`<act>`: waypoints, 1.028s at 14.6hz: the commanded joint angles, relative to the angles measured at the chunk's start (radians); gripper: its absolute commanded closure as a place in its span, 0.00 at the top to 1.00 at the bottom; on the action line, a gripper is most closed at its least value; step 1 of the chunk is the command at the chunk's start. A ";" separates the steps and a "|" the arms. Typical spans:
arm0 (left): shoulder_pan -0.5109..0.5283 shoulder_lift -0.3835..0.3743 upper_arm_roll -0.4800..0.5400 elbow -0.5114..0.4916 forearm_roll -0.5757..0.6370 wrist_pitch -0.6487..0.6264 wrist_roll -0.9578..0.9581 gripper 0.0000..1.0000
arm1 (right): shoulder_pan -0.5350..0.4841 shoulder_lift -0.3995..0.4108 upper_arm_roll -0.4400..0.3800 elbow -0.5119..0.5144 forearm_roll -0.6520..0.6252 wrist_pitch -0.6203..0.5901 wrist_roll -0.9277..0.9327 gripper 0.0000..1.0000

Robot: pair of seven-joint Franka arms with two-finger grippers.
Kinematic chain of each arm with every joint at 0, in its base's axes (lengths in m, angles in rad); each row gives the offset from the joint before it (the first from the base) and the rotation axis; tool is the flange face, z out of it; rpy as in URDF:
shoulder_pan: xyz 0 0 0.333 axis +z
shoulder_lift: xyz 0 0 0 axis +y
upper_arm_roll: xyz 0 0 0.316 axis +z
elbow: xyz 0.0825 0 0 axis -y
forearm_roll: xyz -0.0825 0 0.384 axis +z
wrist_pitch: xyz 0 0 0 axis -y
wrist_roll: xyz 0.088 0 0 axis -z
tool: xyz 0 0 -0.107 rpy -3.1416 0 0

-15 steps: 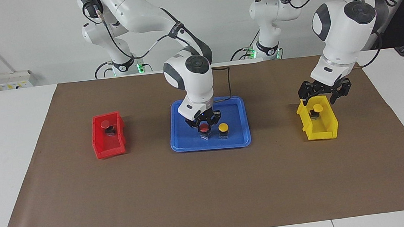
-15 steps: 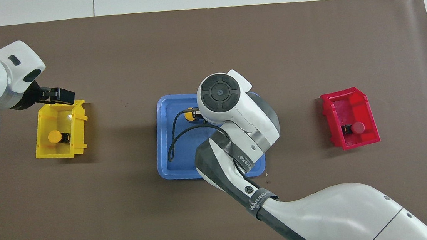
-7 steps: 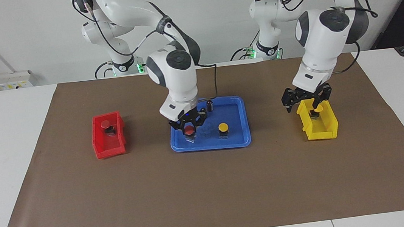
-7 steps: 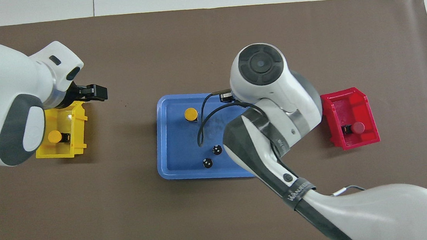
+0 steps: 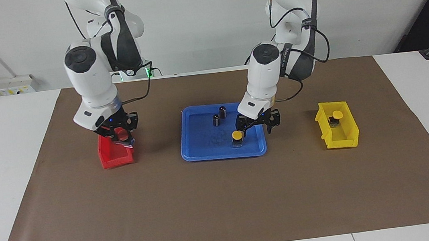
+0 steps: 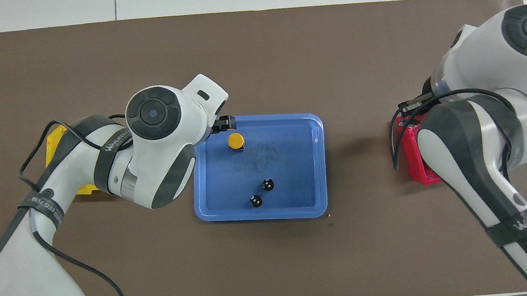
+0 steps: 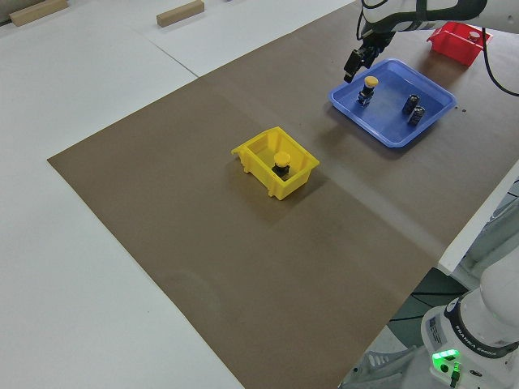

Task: Sort red and yellow buttons by color
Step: 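Carry the red button to the red bin while the left gripper grasps yellow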

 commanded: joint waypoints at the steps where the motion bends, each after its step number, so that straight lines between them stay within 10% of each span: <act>1: -0.048 0.024 0.016 0.011 -0.038 0.020 -0.023 1.00 | -0.073 -0.070 0.015 -0.166 0.047 0.139 -0.090 0.22; 7: -0.076 0.043 0.013 0.000 -0.038 0.030 -0.070 0.95 | -0.109 -0.118 0.015 -0.299 0.052 0.244 -0.148 0.22; 9: -0.077 0.043 0.013 0.002 -0.042 0.033 -0.105 0.68 | -0.107 -0.116 0.015 -0.332 0.061 0.291 -0.148 0.22; 10: -0.080 0.043 0.013 0.000 -0.062 0.033 -0.142 0.12 | -0.107 -0.109 0.013 -0.333 0.067 0.313 -0.148 0.22; 15: -0.080 0.046 0.014 0.014 -0.070 0.010 -0.156 0.02 | -0.098 -0.098 0.013 -0.398 0.072 0.410 -0.146 0.31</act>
